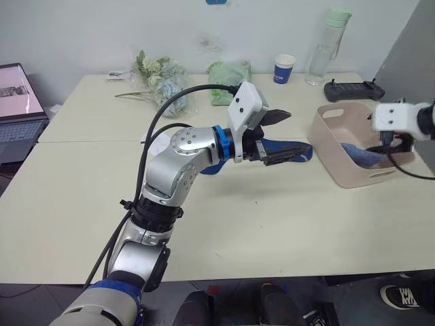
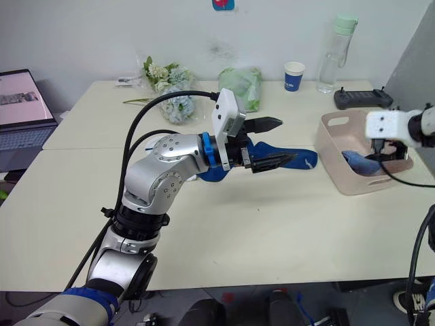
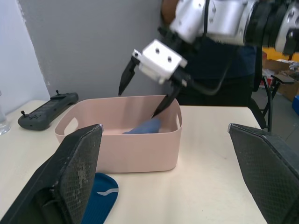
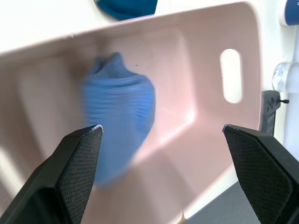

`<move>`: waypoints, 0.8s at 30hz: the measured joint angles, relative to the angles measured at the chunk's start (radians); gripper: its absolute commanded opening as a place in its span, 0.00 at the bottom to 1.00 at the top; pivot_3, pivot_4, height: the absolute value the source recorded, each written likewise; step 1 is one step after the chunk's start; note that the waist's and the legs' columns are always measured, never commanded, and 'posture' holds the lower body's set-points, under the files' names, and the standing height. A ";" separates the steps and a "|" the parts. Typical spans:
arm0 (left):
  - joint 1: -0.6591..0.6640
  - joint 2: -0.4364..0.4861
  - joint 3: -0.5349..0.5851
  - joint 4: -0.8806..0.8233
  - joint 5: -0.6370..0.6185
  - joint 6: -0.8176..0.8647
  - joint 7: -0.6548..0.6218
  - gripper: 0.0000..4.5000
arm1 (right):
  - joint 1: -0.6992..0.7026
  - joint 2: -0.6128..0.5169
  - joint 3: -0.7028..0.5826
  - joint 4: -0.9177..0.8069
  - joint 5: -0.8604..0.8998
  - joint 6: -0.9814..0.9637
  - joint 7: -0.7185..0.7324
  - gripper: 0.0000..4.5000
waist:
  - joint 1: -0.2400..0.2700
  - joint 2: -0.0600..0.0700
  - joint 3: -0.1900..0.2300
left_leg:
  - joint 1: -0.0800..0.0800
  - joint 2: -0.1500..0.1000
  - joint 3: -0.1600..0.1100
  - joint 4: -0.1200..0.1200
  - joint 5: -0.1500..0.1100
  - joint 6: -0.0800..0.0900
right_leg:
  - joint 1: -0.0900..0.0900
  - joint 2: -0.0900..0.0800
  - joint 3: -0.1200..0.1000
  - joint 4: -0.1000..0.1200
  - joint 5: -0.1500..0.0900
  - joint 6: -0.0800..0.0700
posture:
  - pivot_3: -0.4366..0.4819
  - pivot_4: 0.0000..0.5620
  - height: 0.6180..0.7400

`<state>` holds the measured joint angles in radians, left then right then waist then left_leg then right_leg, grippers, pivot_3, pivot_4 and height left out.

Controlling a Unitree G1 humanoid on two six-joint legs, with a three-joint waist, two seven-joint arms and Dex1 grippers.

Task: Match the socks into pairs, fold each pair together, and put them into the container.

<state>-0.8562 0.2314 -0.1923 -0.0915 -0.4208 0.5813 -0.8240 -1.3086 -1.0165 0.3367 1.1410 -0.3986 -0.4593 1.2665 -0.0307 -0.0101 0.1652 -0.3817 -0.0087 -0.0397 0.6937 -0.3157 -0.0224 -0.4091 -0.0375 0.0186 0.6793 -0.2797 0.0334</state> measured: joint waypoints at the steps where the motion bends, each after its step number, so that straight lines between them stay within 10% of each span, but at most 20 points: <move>1: 0.000 0.000 0.000 0.000 0.000 0.000 -0.001 1.00 | -0.014 -0.002 -0.002 -0.004 0.000 0.018 0.019 1.00 | 0.000 0.000 0.000 | 0.000 0.000 0.000 0.000 0.000 0.000 | 0.000 0.000 0.000 0.000 0.000 0.000 | 0.48 0.27 1.00; 8: 0.000 -0.013 -0.001 0.005 0.002 -0.006 -0.015 1.00 | -0.032 0.026 -0.009 0.023 -0.010 0.055 -0.075 1.00 | 0.002 0.000 0.000 | 0.000 0.000 0.000 0.000 0.000 0.000 | 0.000 -0.001 0.000 0.000 0.000 0.000 | 0.48 0.27 1.00; 20: 0.012 -0.015 -0.019 -0.026 0.008 0.000 -0.011 1.00 | 0.114 0.136 0.056 0.125 -0.111 0.012 -0.336 0.05 | 0.000 0.000 0.000 | 0.000 0.000 0.001 0.001 0.000 0.000 | 0.000 -0.001 0.001 0.001 0.000 0.000 | 0.48 0.27 1.00; 24: 0.020 -0.011 -0.020 -0.029 0.008 0.014 -0.002 1.00 | 0.119 0.155 0.060 0.150 -0.130 0.017 -0.386 0.01 | 0.000 0.000 0.000 | 0.000 0.000 0.001 0.001 0.000 0.000 | 0.000 -0.001 0.000 0.001 0.000 0.000 | 0.48 0.27 1.00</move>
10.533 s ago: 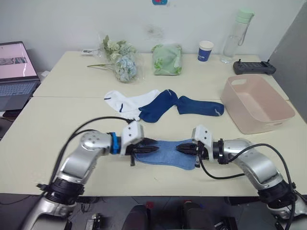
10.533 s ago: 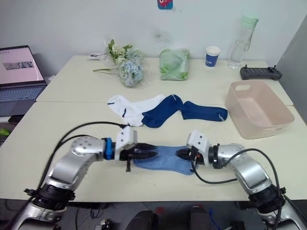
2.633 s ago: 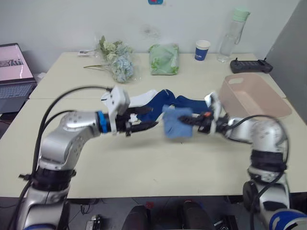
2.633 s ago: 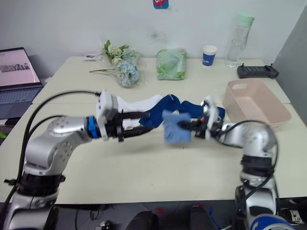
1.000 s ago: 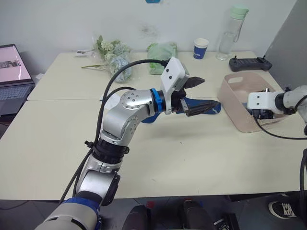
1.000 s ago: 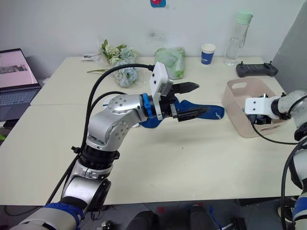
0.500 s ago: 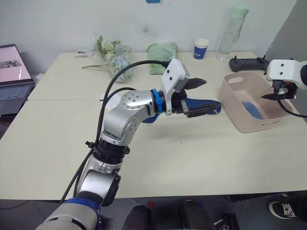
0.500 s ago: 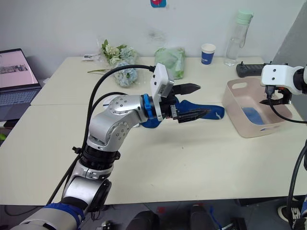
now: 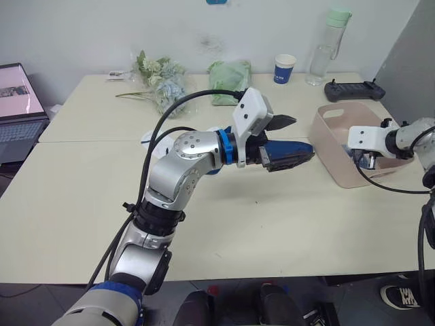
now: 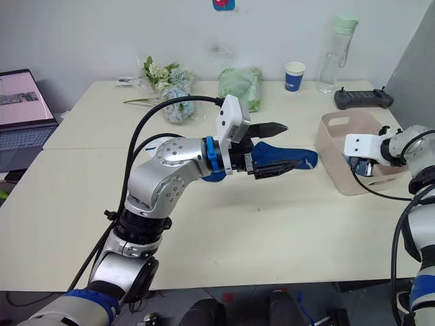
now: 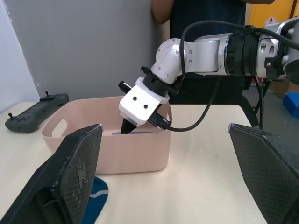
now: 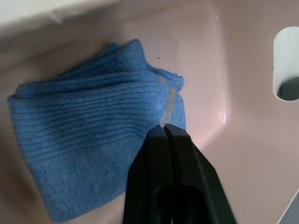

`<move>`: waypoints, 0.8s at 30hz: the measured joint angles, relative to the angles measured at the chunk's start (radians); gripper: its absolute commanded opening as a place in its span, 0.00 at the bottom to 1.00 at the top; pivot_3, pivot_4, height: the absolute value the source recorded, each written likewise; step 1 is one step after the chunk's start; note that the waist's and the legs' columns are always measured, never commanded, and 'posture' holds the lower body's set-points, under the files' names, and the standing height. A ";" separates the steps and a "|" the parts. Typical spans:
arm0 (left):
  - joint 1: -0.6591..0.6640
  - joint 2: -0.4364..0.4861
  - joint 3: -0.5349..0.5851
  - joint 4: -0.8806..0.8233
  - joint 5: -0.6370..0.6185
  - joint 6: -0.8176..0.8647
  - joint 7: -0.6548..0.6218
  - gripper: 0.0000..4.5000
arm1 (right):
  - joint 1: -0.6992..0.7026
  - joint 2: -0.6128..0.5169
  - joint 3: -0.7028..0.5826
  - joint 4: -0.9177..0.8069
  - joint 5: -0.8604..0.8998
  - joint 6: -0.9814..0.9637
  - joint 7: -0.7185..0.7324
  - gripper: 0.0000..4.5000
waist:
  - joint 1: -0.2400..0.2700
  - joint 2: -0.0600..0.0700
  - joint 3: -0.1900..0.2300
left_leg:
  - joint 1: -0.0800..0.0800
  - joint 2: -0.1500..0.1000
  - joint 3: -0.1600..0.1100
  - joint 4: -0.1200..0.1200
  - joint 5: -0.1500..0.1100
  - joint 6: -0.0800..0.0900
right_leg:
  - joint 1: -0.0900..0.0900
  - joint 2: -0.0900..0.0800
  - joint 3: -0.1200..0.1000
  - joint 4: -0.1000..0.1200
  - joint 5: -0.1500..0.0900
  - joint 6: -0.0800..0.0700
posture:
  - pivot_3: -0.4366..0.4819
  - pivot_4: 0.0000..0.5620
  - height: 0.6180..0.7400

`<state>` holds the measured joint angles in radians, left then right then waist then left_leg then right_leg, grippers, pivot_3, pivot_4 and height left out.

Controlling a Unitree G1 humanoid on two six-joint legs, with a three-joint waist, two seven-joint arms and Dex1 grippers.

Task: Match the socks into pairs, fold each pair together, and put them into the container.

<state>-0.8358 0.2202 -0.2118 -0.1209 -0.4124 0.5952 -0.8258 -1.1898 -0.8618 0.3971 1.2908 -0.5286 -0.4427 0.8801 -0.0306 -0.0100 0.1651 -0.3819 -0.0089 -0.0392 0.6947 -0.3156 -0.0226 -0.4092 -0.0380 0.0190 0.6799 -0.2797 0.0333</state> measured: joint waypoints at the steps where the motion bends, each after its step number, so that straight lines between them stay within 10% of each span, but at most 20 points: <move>1: 0.000 0.001 0.000 -0.004 0.000 0.007 0.005 1.00 | 0.005 0.006 0.000 0.003 -0.001 0.002 -0.011 0.01 | 0.000 0.000 0.000 | 0.000 0.000 0.000 0.000 0.000 0.000 | 0.000 0.000 0.000 0.000 0.000 0.000 | 0.48 0.27 1.00; 12: 0.015 0.047 0.013 -0.027 0.001 0.009 0.019 1.00 | -0.168 -0.058 -0.035 -0.007 0.007 -0.022 -0.123 0.04 | -0.002 0.001 0.000 | 0.000 0.000 0.000 -0.001 0.000 0.000 | 0.000 0.000 0.000 0.000 0.000 0.000 | 0.48 0.27 1.00; 18: 0.122 0.159 0.107 -0.021 0.068 -0.059 0.094 1.00 | -0.143 0.063 -0.301 -0.220 0.320 0.087 -0.044 0.42 | -0.014 0.001 0.000 | 0.001 0.002 -0.001 -0.001 0.000 0.000 | 0.001 0.001 -0.001 0.001 0.000 0.000 | 0.48 0.27 1.00; 24: 0.338 0.239 0.212 -0.051 0.121 -0.097 0.183 1.00 | 0.333 0.268 -0.416 -0.966 0.600 0.576 -0.083 0.89 | 0.010 0.001 -0.001 | -0.006 0.001 -0.007 0.001 0.000 0.000 | -0.003 0.000 -0.005 0.001 0.000 0.000 | 0.48 0.27 1.00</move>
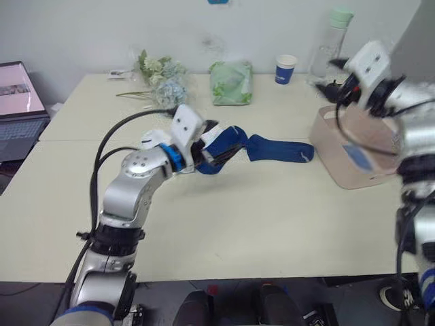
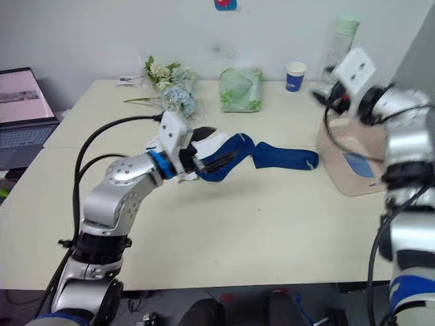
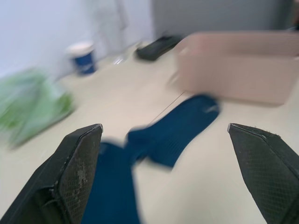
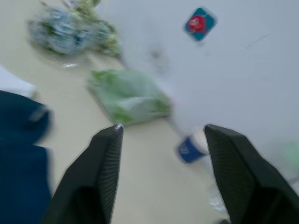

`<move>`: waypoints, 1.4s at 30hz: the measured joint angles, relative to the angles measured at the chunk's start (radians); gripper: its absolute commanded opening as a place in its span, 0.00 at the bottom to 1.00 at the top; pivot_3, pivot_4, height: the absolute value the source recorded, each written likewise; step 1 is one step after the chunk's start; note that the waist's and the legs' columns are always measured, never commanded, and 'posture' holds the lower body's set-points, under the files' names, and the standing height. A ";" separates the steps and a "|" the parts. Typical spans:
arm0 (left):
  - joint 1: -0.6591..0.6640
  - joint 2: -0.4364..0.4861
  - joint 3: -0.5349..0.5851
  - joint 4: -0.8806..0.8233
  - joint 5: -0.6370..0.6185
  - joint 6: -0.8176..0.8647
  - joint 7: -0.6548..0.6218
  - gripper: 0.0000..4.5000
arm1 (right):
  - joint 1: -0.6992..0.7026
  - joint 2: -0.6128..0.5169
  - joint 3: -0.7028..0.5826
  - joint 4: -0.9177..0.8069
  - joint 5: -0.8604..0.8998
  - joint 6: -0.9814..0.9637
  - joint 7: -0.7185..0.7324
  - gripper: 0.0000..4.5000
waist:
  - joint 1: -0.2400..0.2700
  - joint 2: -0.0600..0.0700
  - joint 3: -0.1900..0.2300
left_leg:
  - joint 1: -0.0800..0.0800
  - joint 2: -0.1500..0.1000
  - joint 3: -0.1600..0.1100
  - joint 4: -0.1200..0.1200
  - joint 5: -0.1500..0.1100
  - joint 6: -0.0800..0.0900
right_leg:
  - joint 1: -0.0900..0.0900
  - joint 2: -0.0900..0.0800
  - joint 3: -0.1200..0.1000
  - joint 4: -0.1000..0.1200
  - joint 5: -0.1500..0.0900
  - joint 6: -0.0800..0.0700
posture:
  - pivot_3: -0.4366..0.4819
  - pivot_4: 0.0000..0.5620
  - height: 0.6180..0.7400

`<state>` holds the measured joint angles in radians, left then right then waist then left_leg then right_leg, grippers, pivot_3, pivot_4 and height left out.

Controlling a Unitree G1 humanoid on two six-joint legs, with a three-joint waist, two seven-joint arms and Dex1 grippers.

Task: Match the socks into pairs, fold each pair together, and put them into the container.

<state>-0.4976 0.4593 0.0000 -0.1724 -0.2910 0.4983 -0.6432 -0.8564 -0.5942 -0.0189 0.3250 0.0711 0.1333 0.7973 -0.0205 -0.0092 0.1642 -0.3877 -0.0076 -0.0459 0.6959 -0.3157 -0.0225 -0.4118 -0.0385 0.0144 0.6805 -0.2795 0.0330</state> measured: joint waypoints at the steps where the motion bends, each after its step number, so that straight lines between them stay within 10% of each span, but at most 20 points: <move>1: 0.047 0.005 0.018 -0.017 0.007 -0.009 0.016 1.00 | 0.080 0.037 -0.001 -0.114 0.019 0.077 -0.040 0.97 | 0.006 0.000 0.000 | -0.004 0.000 -0.001 0.001 0.000 0.000 | -0.002 0.000 -0.001 0.000 0.000 0.000 | 0.48 0.27 1.00; 14: 0.562 -0.073 0.075 -0.131 0.060 -0.178 0.153 1.00 | 0.891 0.202 0.001 -0.684 -0.026 0.175 -0.342 1.00 | 0.018 -0.001 -0.003 | -0.005 -0.001 0.000 0.001 -0.002 0.003 | -0.006 0.000 0.001 0.001 0.001 0.000 | 0.48 0.27 1.00; 22: 0.665 -0.112 0.070 -0.185 0.070 -0.207 0.195 1.00 | 1.019 0.255 0.006 -0.768 -0.049 0.140 -0.415 1.00 | 0.013 -0.001 -0.004 | 0.011 0.000 0.001 -0.003 -0.003 0.005 | 0.008 0.003 0.001 -0.001 0.001 -0.001 | 0.48 0.27 1.00; 42: 0.034 -0.119 -0.160 0.326 0.250 -0.208 0.149 1.00 | 0.807 0.170 0.006 -0.576 0.075 0.112 -0.224 1.00 | 0.013 -0.002 -0.004 | 0.010 0.000 0.002 -0.002 -0.002 0.004 | 0.007 0.009 0.001 -0.001 0.001 -0.001 | 0.48 0.27 1.00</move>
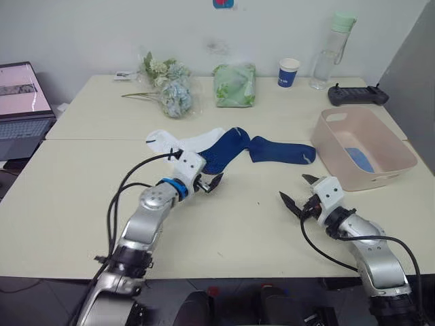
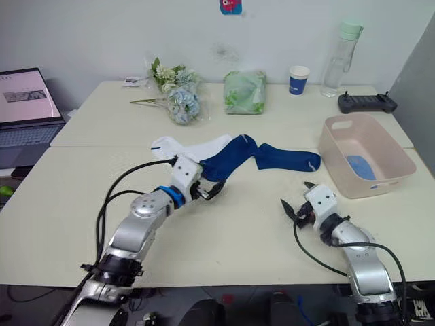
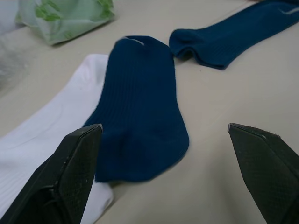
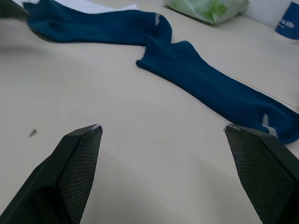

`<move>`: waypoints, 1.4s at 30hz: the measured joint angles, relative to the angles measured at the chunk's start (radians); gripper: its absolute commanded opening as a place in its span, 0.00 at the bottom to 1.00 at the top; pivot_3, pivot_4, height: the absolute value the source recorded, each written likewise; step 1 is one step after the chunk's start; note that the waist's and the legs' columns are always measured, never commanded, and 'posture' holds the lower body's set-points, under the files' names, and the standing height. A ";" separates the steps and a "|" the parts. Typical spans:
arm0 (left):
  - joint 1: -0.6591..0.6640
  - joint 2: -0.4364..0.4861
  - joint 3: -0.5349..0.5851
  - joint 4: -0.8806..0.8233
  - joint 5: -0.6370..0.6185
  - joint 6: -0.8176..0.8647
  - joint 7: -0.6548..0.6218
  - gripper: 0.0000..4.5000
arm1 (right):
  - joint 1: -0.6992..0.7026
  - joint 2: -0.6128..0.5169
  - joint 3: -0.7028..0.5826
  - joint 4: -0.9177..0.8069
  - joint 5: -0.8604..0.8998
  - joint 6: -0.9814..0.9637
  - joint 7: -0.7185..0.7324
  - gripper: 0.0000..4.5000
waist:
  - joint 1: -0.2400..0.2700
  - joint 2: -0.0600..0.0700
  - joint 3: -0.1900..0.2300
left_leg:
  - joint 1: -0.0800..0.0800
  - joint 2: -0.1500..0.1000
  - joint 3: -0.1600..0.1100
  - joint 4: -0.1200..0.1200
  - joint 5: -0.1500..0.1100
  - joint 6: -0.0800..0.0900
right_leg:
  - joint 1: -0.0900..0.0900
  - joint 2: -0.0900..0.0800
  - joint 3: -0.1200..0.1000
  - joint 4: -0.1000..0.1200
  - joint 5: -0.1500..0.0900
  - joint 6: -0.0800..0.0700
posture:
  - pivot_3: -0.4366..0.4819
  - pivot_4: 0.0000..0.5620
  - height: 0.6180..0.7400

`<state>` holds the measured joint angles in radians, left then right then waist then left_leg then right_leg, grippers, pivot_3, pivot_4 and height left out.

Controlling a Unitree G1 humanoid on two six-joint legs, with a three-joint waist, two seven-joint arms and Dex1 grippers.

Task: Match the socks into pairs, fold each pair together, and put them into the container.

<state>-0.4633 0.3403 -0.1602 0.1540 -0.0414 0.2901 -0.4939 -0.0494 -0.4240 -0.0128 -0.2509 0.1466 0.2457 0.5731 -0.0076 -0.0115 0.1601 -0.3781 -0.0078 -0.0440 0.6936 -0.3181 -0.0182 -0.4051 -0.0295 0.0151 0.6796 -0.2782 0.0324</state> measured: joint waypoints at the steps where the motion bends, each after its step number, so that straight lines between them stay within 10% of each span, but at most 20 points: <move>1: -0.014 -0.005 -0.008 0.028 0.010 0.000 0.000 1.00 | 0.004 -0.004 0.004 -0.014 0.015 0.006 0.019 1.00 | -0.001 0.000 0.000 | 0.000 0.000 0.000 0.000 0.000 0.000 | 0.000 0.000 0.000 0.000 0.000 0.000 | 0.48 0.27 1.00; 7: -0.091 -0.014 -0.040 0.164 0.065 -0.041 -0.002 0.88 | 0.028 -0.034 0.037 -0.114 0.094 0.050 0.101 1.00 | 0.000 0.000 0.000 | 0.000 0.000 -0.001 0.001 0.000 0.000 | 0.000 0.000 0.000 0.000 0.000 0.000 | 0.48 0.27 1.00; 20: -0.133 -0.031 -0.022 0.236 0.079 -0.049 0.001 0.01 | -0.014 -0.026 0.037 -0.137 0.122 0.117 0.058 1.00 | 0.001 0.000 0.000 | -0.002 0.000 -0.002 0.002 0.000 0.000 | 0.000 0.000 0.000 0.000 0.000 0.000 | 0.48 0.27 1.00; 42: 0.149 0.261 -0.072 -0.587 -0.284 0.523 -0.449 0.01 | -0.061 -0.078 0.035 -0.103 0.133 0.134 0.114 1.00 | -0.001 0.000 0.000 | -0.002 0.000 -0.003 0.002 0.000 0.000 | -0.001 -0.005 0.000 0.000 0.000 0.000 | 0.48 0.27 1.00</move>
<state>-0.3146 0.6014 -0.2317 -0.4329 -0.3250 0.8128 -0.9431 -0.1104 -0.5019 0.0225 -0.3539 0.2792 0.3798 0.6874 -0.0083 -0.0116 0.1602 -0.3802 -0.0077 -0.0466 0.6952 -0.3181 -0.0182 -0.4056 -0.0341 0.0151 0.6796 -0.2783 0.0325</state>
